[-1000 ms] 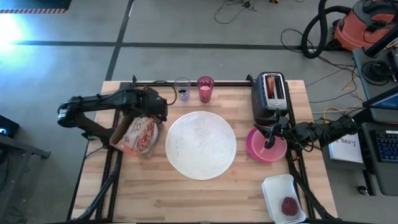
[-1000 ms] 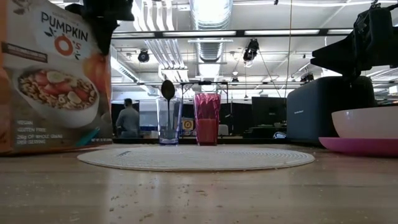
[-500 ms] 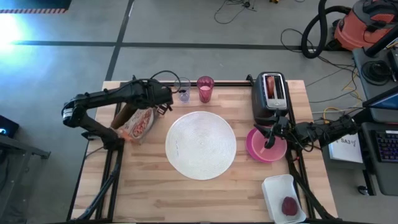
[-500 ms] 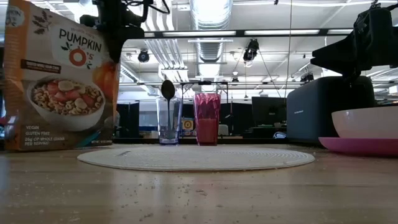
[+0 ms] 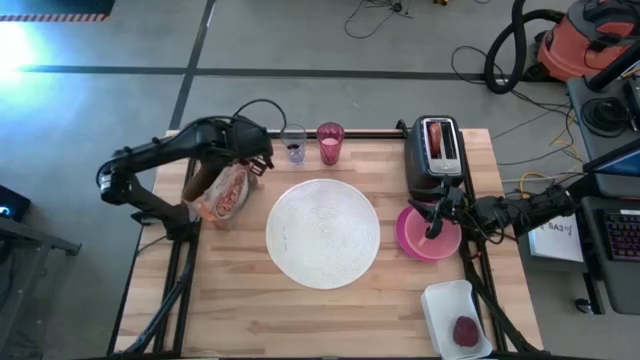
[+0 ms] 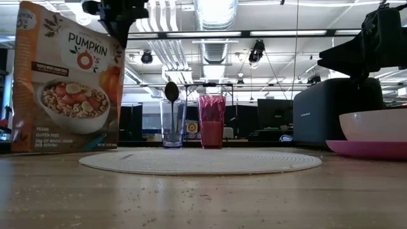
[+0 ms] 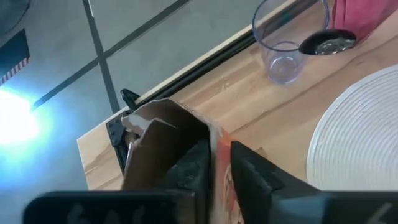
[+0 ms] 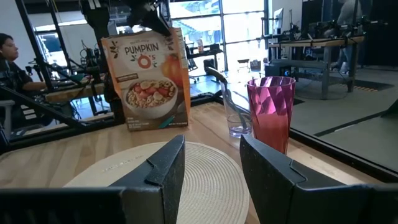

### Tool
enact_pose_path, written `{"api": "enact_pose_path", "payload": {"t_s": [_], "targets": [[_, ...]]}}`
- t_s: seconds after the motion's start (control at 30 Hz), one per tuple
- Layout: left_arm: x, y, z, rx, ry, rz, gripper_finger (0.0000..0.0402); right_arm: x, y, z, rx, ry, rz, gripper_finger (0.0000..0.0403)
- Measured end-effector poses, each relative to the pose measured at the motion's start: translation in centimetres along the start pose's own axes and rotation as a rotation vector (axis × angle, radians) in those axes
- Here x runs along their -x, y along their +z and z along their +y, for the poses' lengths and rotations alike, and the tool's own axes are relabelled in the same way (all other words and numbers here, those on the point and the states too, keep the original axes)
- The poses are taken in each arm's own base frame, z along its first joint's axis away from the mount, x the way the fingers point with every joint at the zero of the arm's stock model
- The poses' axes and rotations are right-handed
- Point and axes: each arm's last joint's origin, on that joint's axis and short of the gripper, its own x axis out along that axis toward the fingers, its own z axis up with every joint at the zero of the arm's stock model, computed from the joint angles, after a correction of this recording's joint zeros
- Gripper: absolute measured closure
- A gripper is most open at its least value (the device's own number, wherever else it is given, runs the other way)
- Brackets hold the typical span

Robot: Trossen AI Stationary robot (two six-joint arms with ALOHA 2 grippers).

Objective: Arrange a breakfast setting
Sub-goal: Move the cereal box to the top left of the table

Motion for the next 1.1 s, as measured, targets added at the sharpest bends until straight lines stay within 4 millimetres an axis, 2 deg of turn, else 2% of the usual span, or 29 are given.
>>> {"api": "enact_pose_path", "payload": {"t_s": [0.2, 0.37, 0.53, 0.73, 1.1], "targets": [[1.9, 0.6, 0.7, 0.033, -0.050, -0.034, 0.0290, 0.0, 0.0, 0.0, 0.001, 0.000, 0.000, 0.0259], [3.9, 1.0, 1.1, 0.149, -0.200, -0.007, 0.0246, 0.0, 0.0, 0.0, 0.000, 0.000, 0.000, 0.0259], [5.4, 1.0, 1.3, 0.187, -0.314, 0.023, 0.0212, 0.0, 0.0, 0.0, -0.001, 0.000, 0.000, 0.0259], [6.4, 0.1, 1.3, 0.239, -0.412, 0.086, 0.0196, 0.0, 0.0, 0.0, 0.000, 0.000, 0.000, 0.0259], [6.6, -2.6, -1.3, 0.238, -0.429, 0.179, 0.0195, 0.0, 0.0, 0.0, 0.001, 0.000, 0.000, 0.0259]]}}
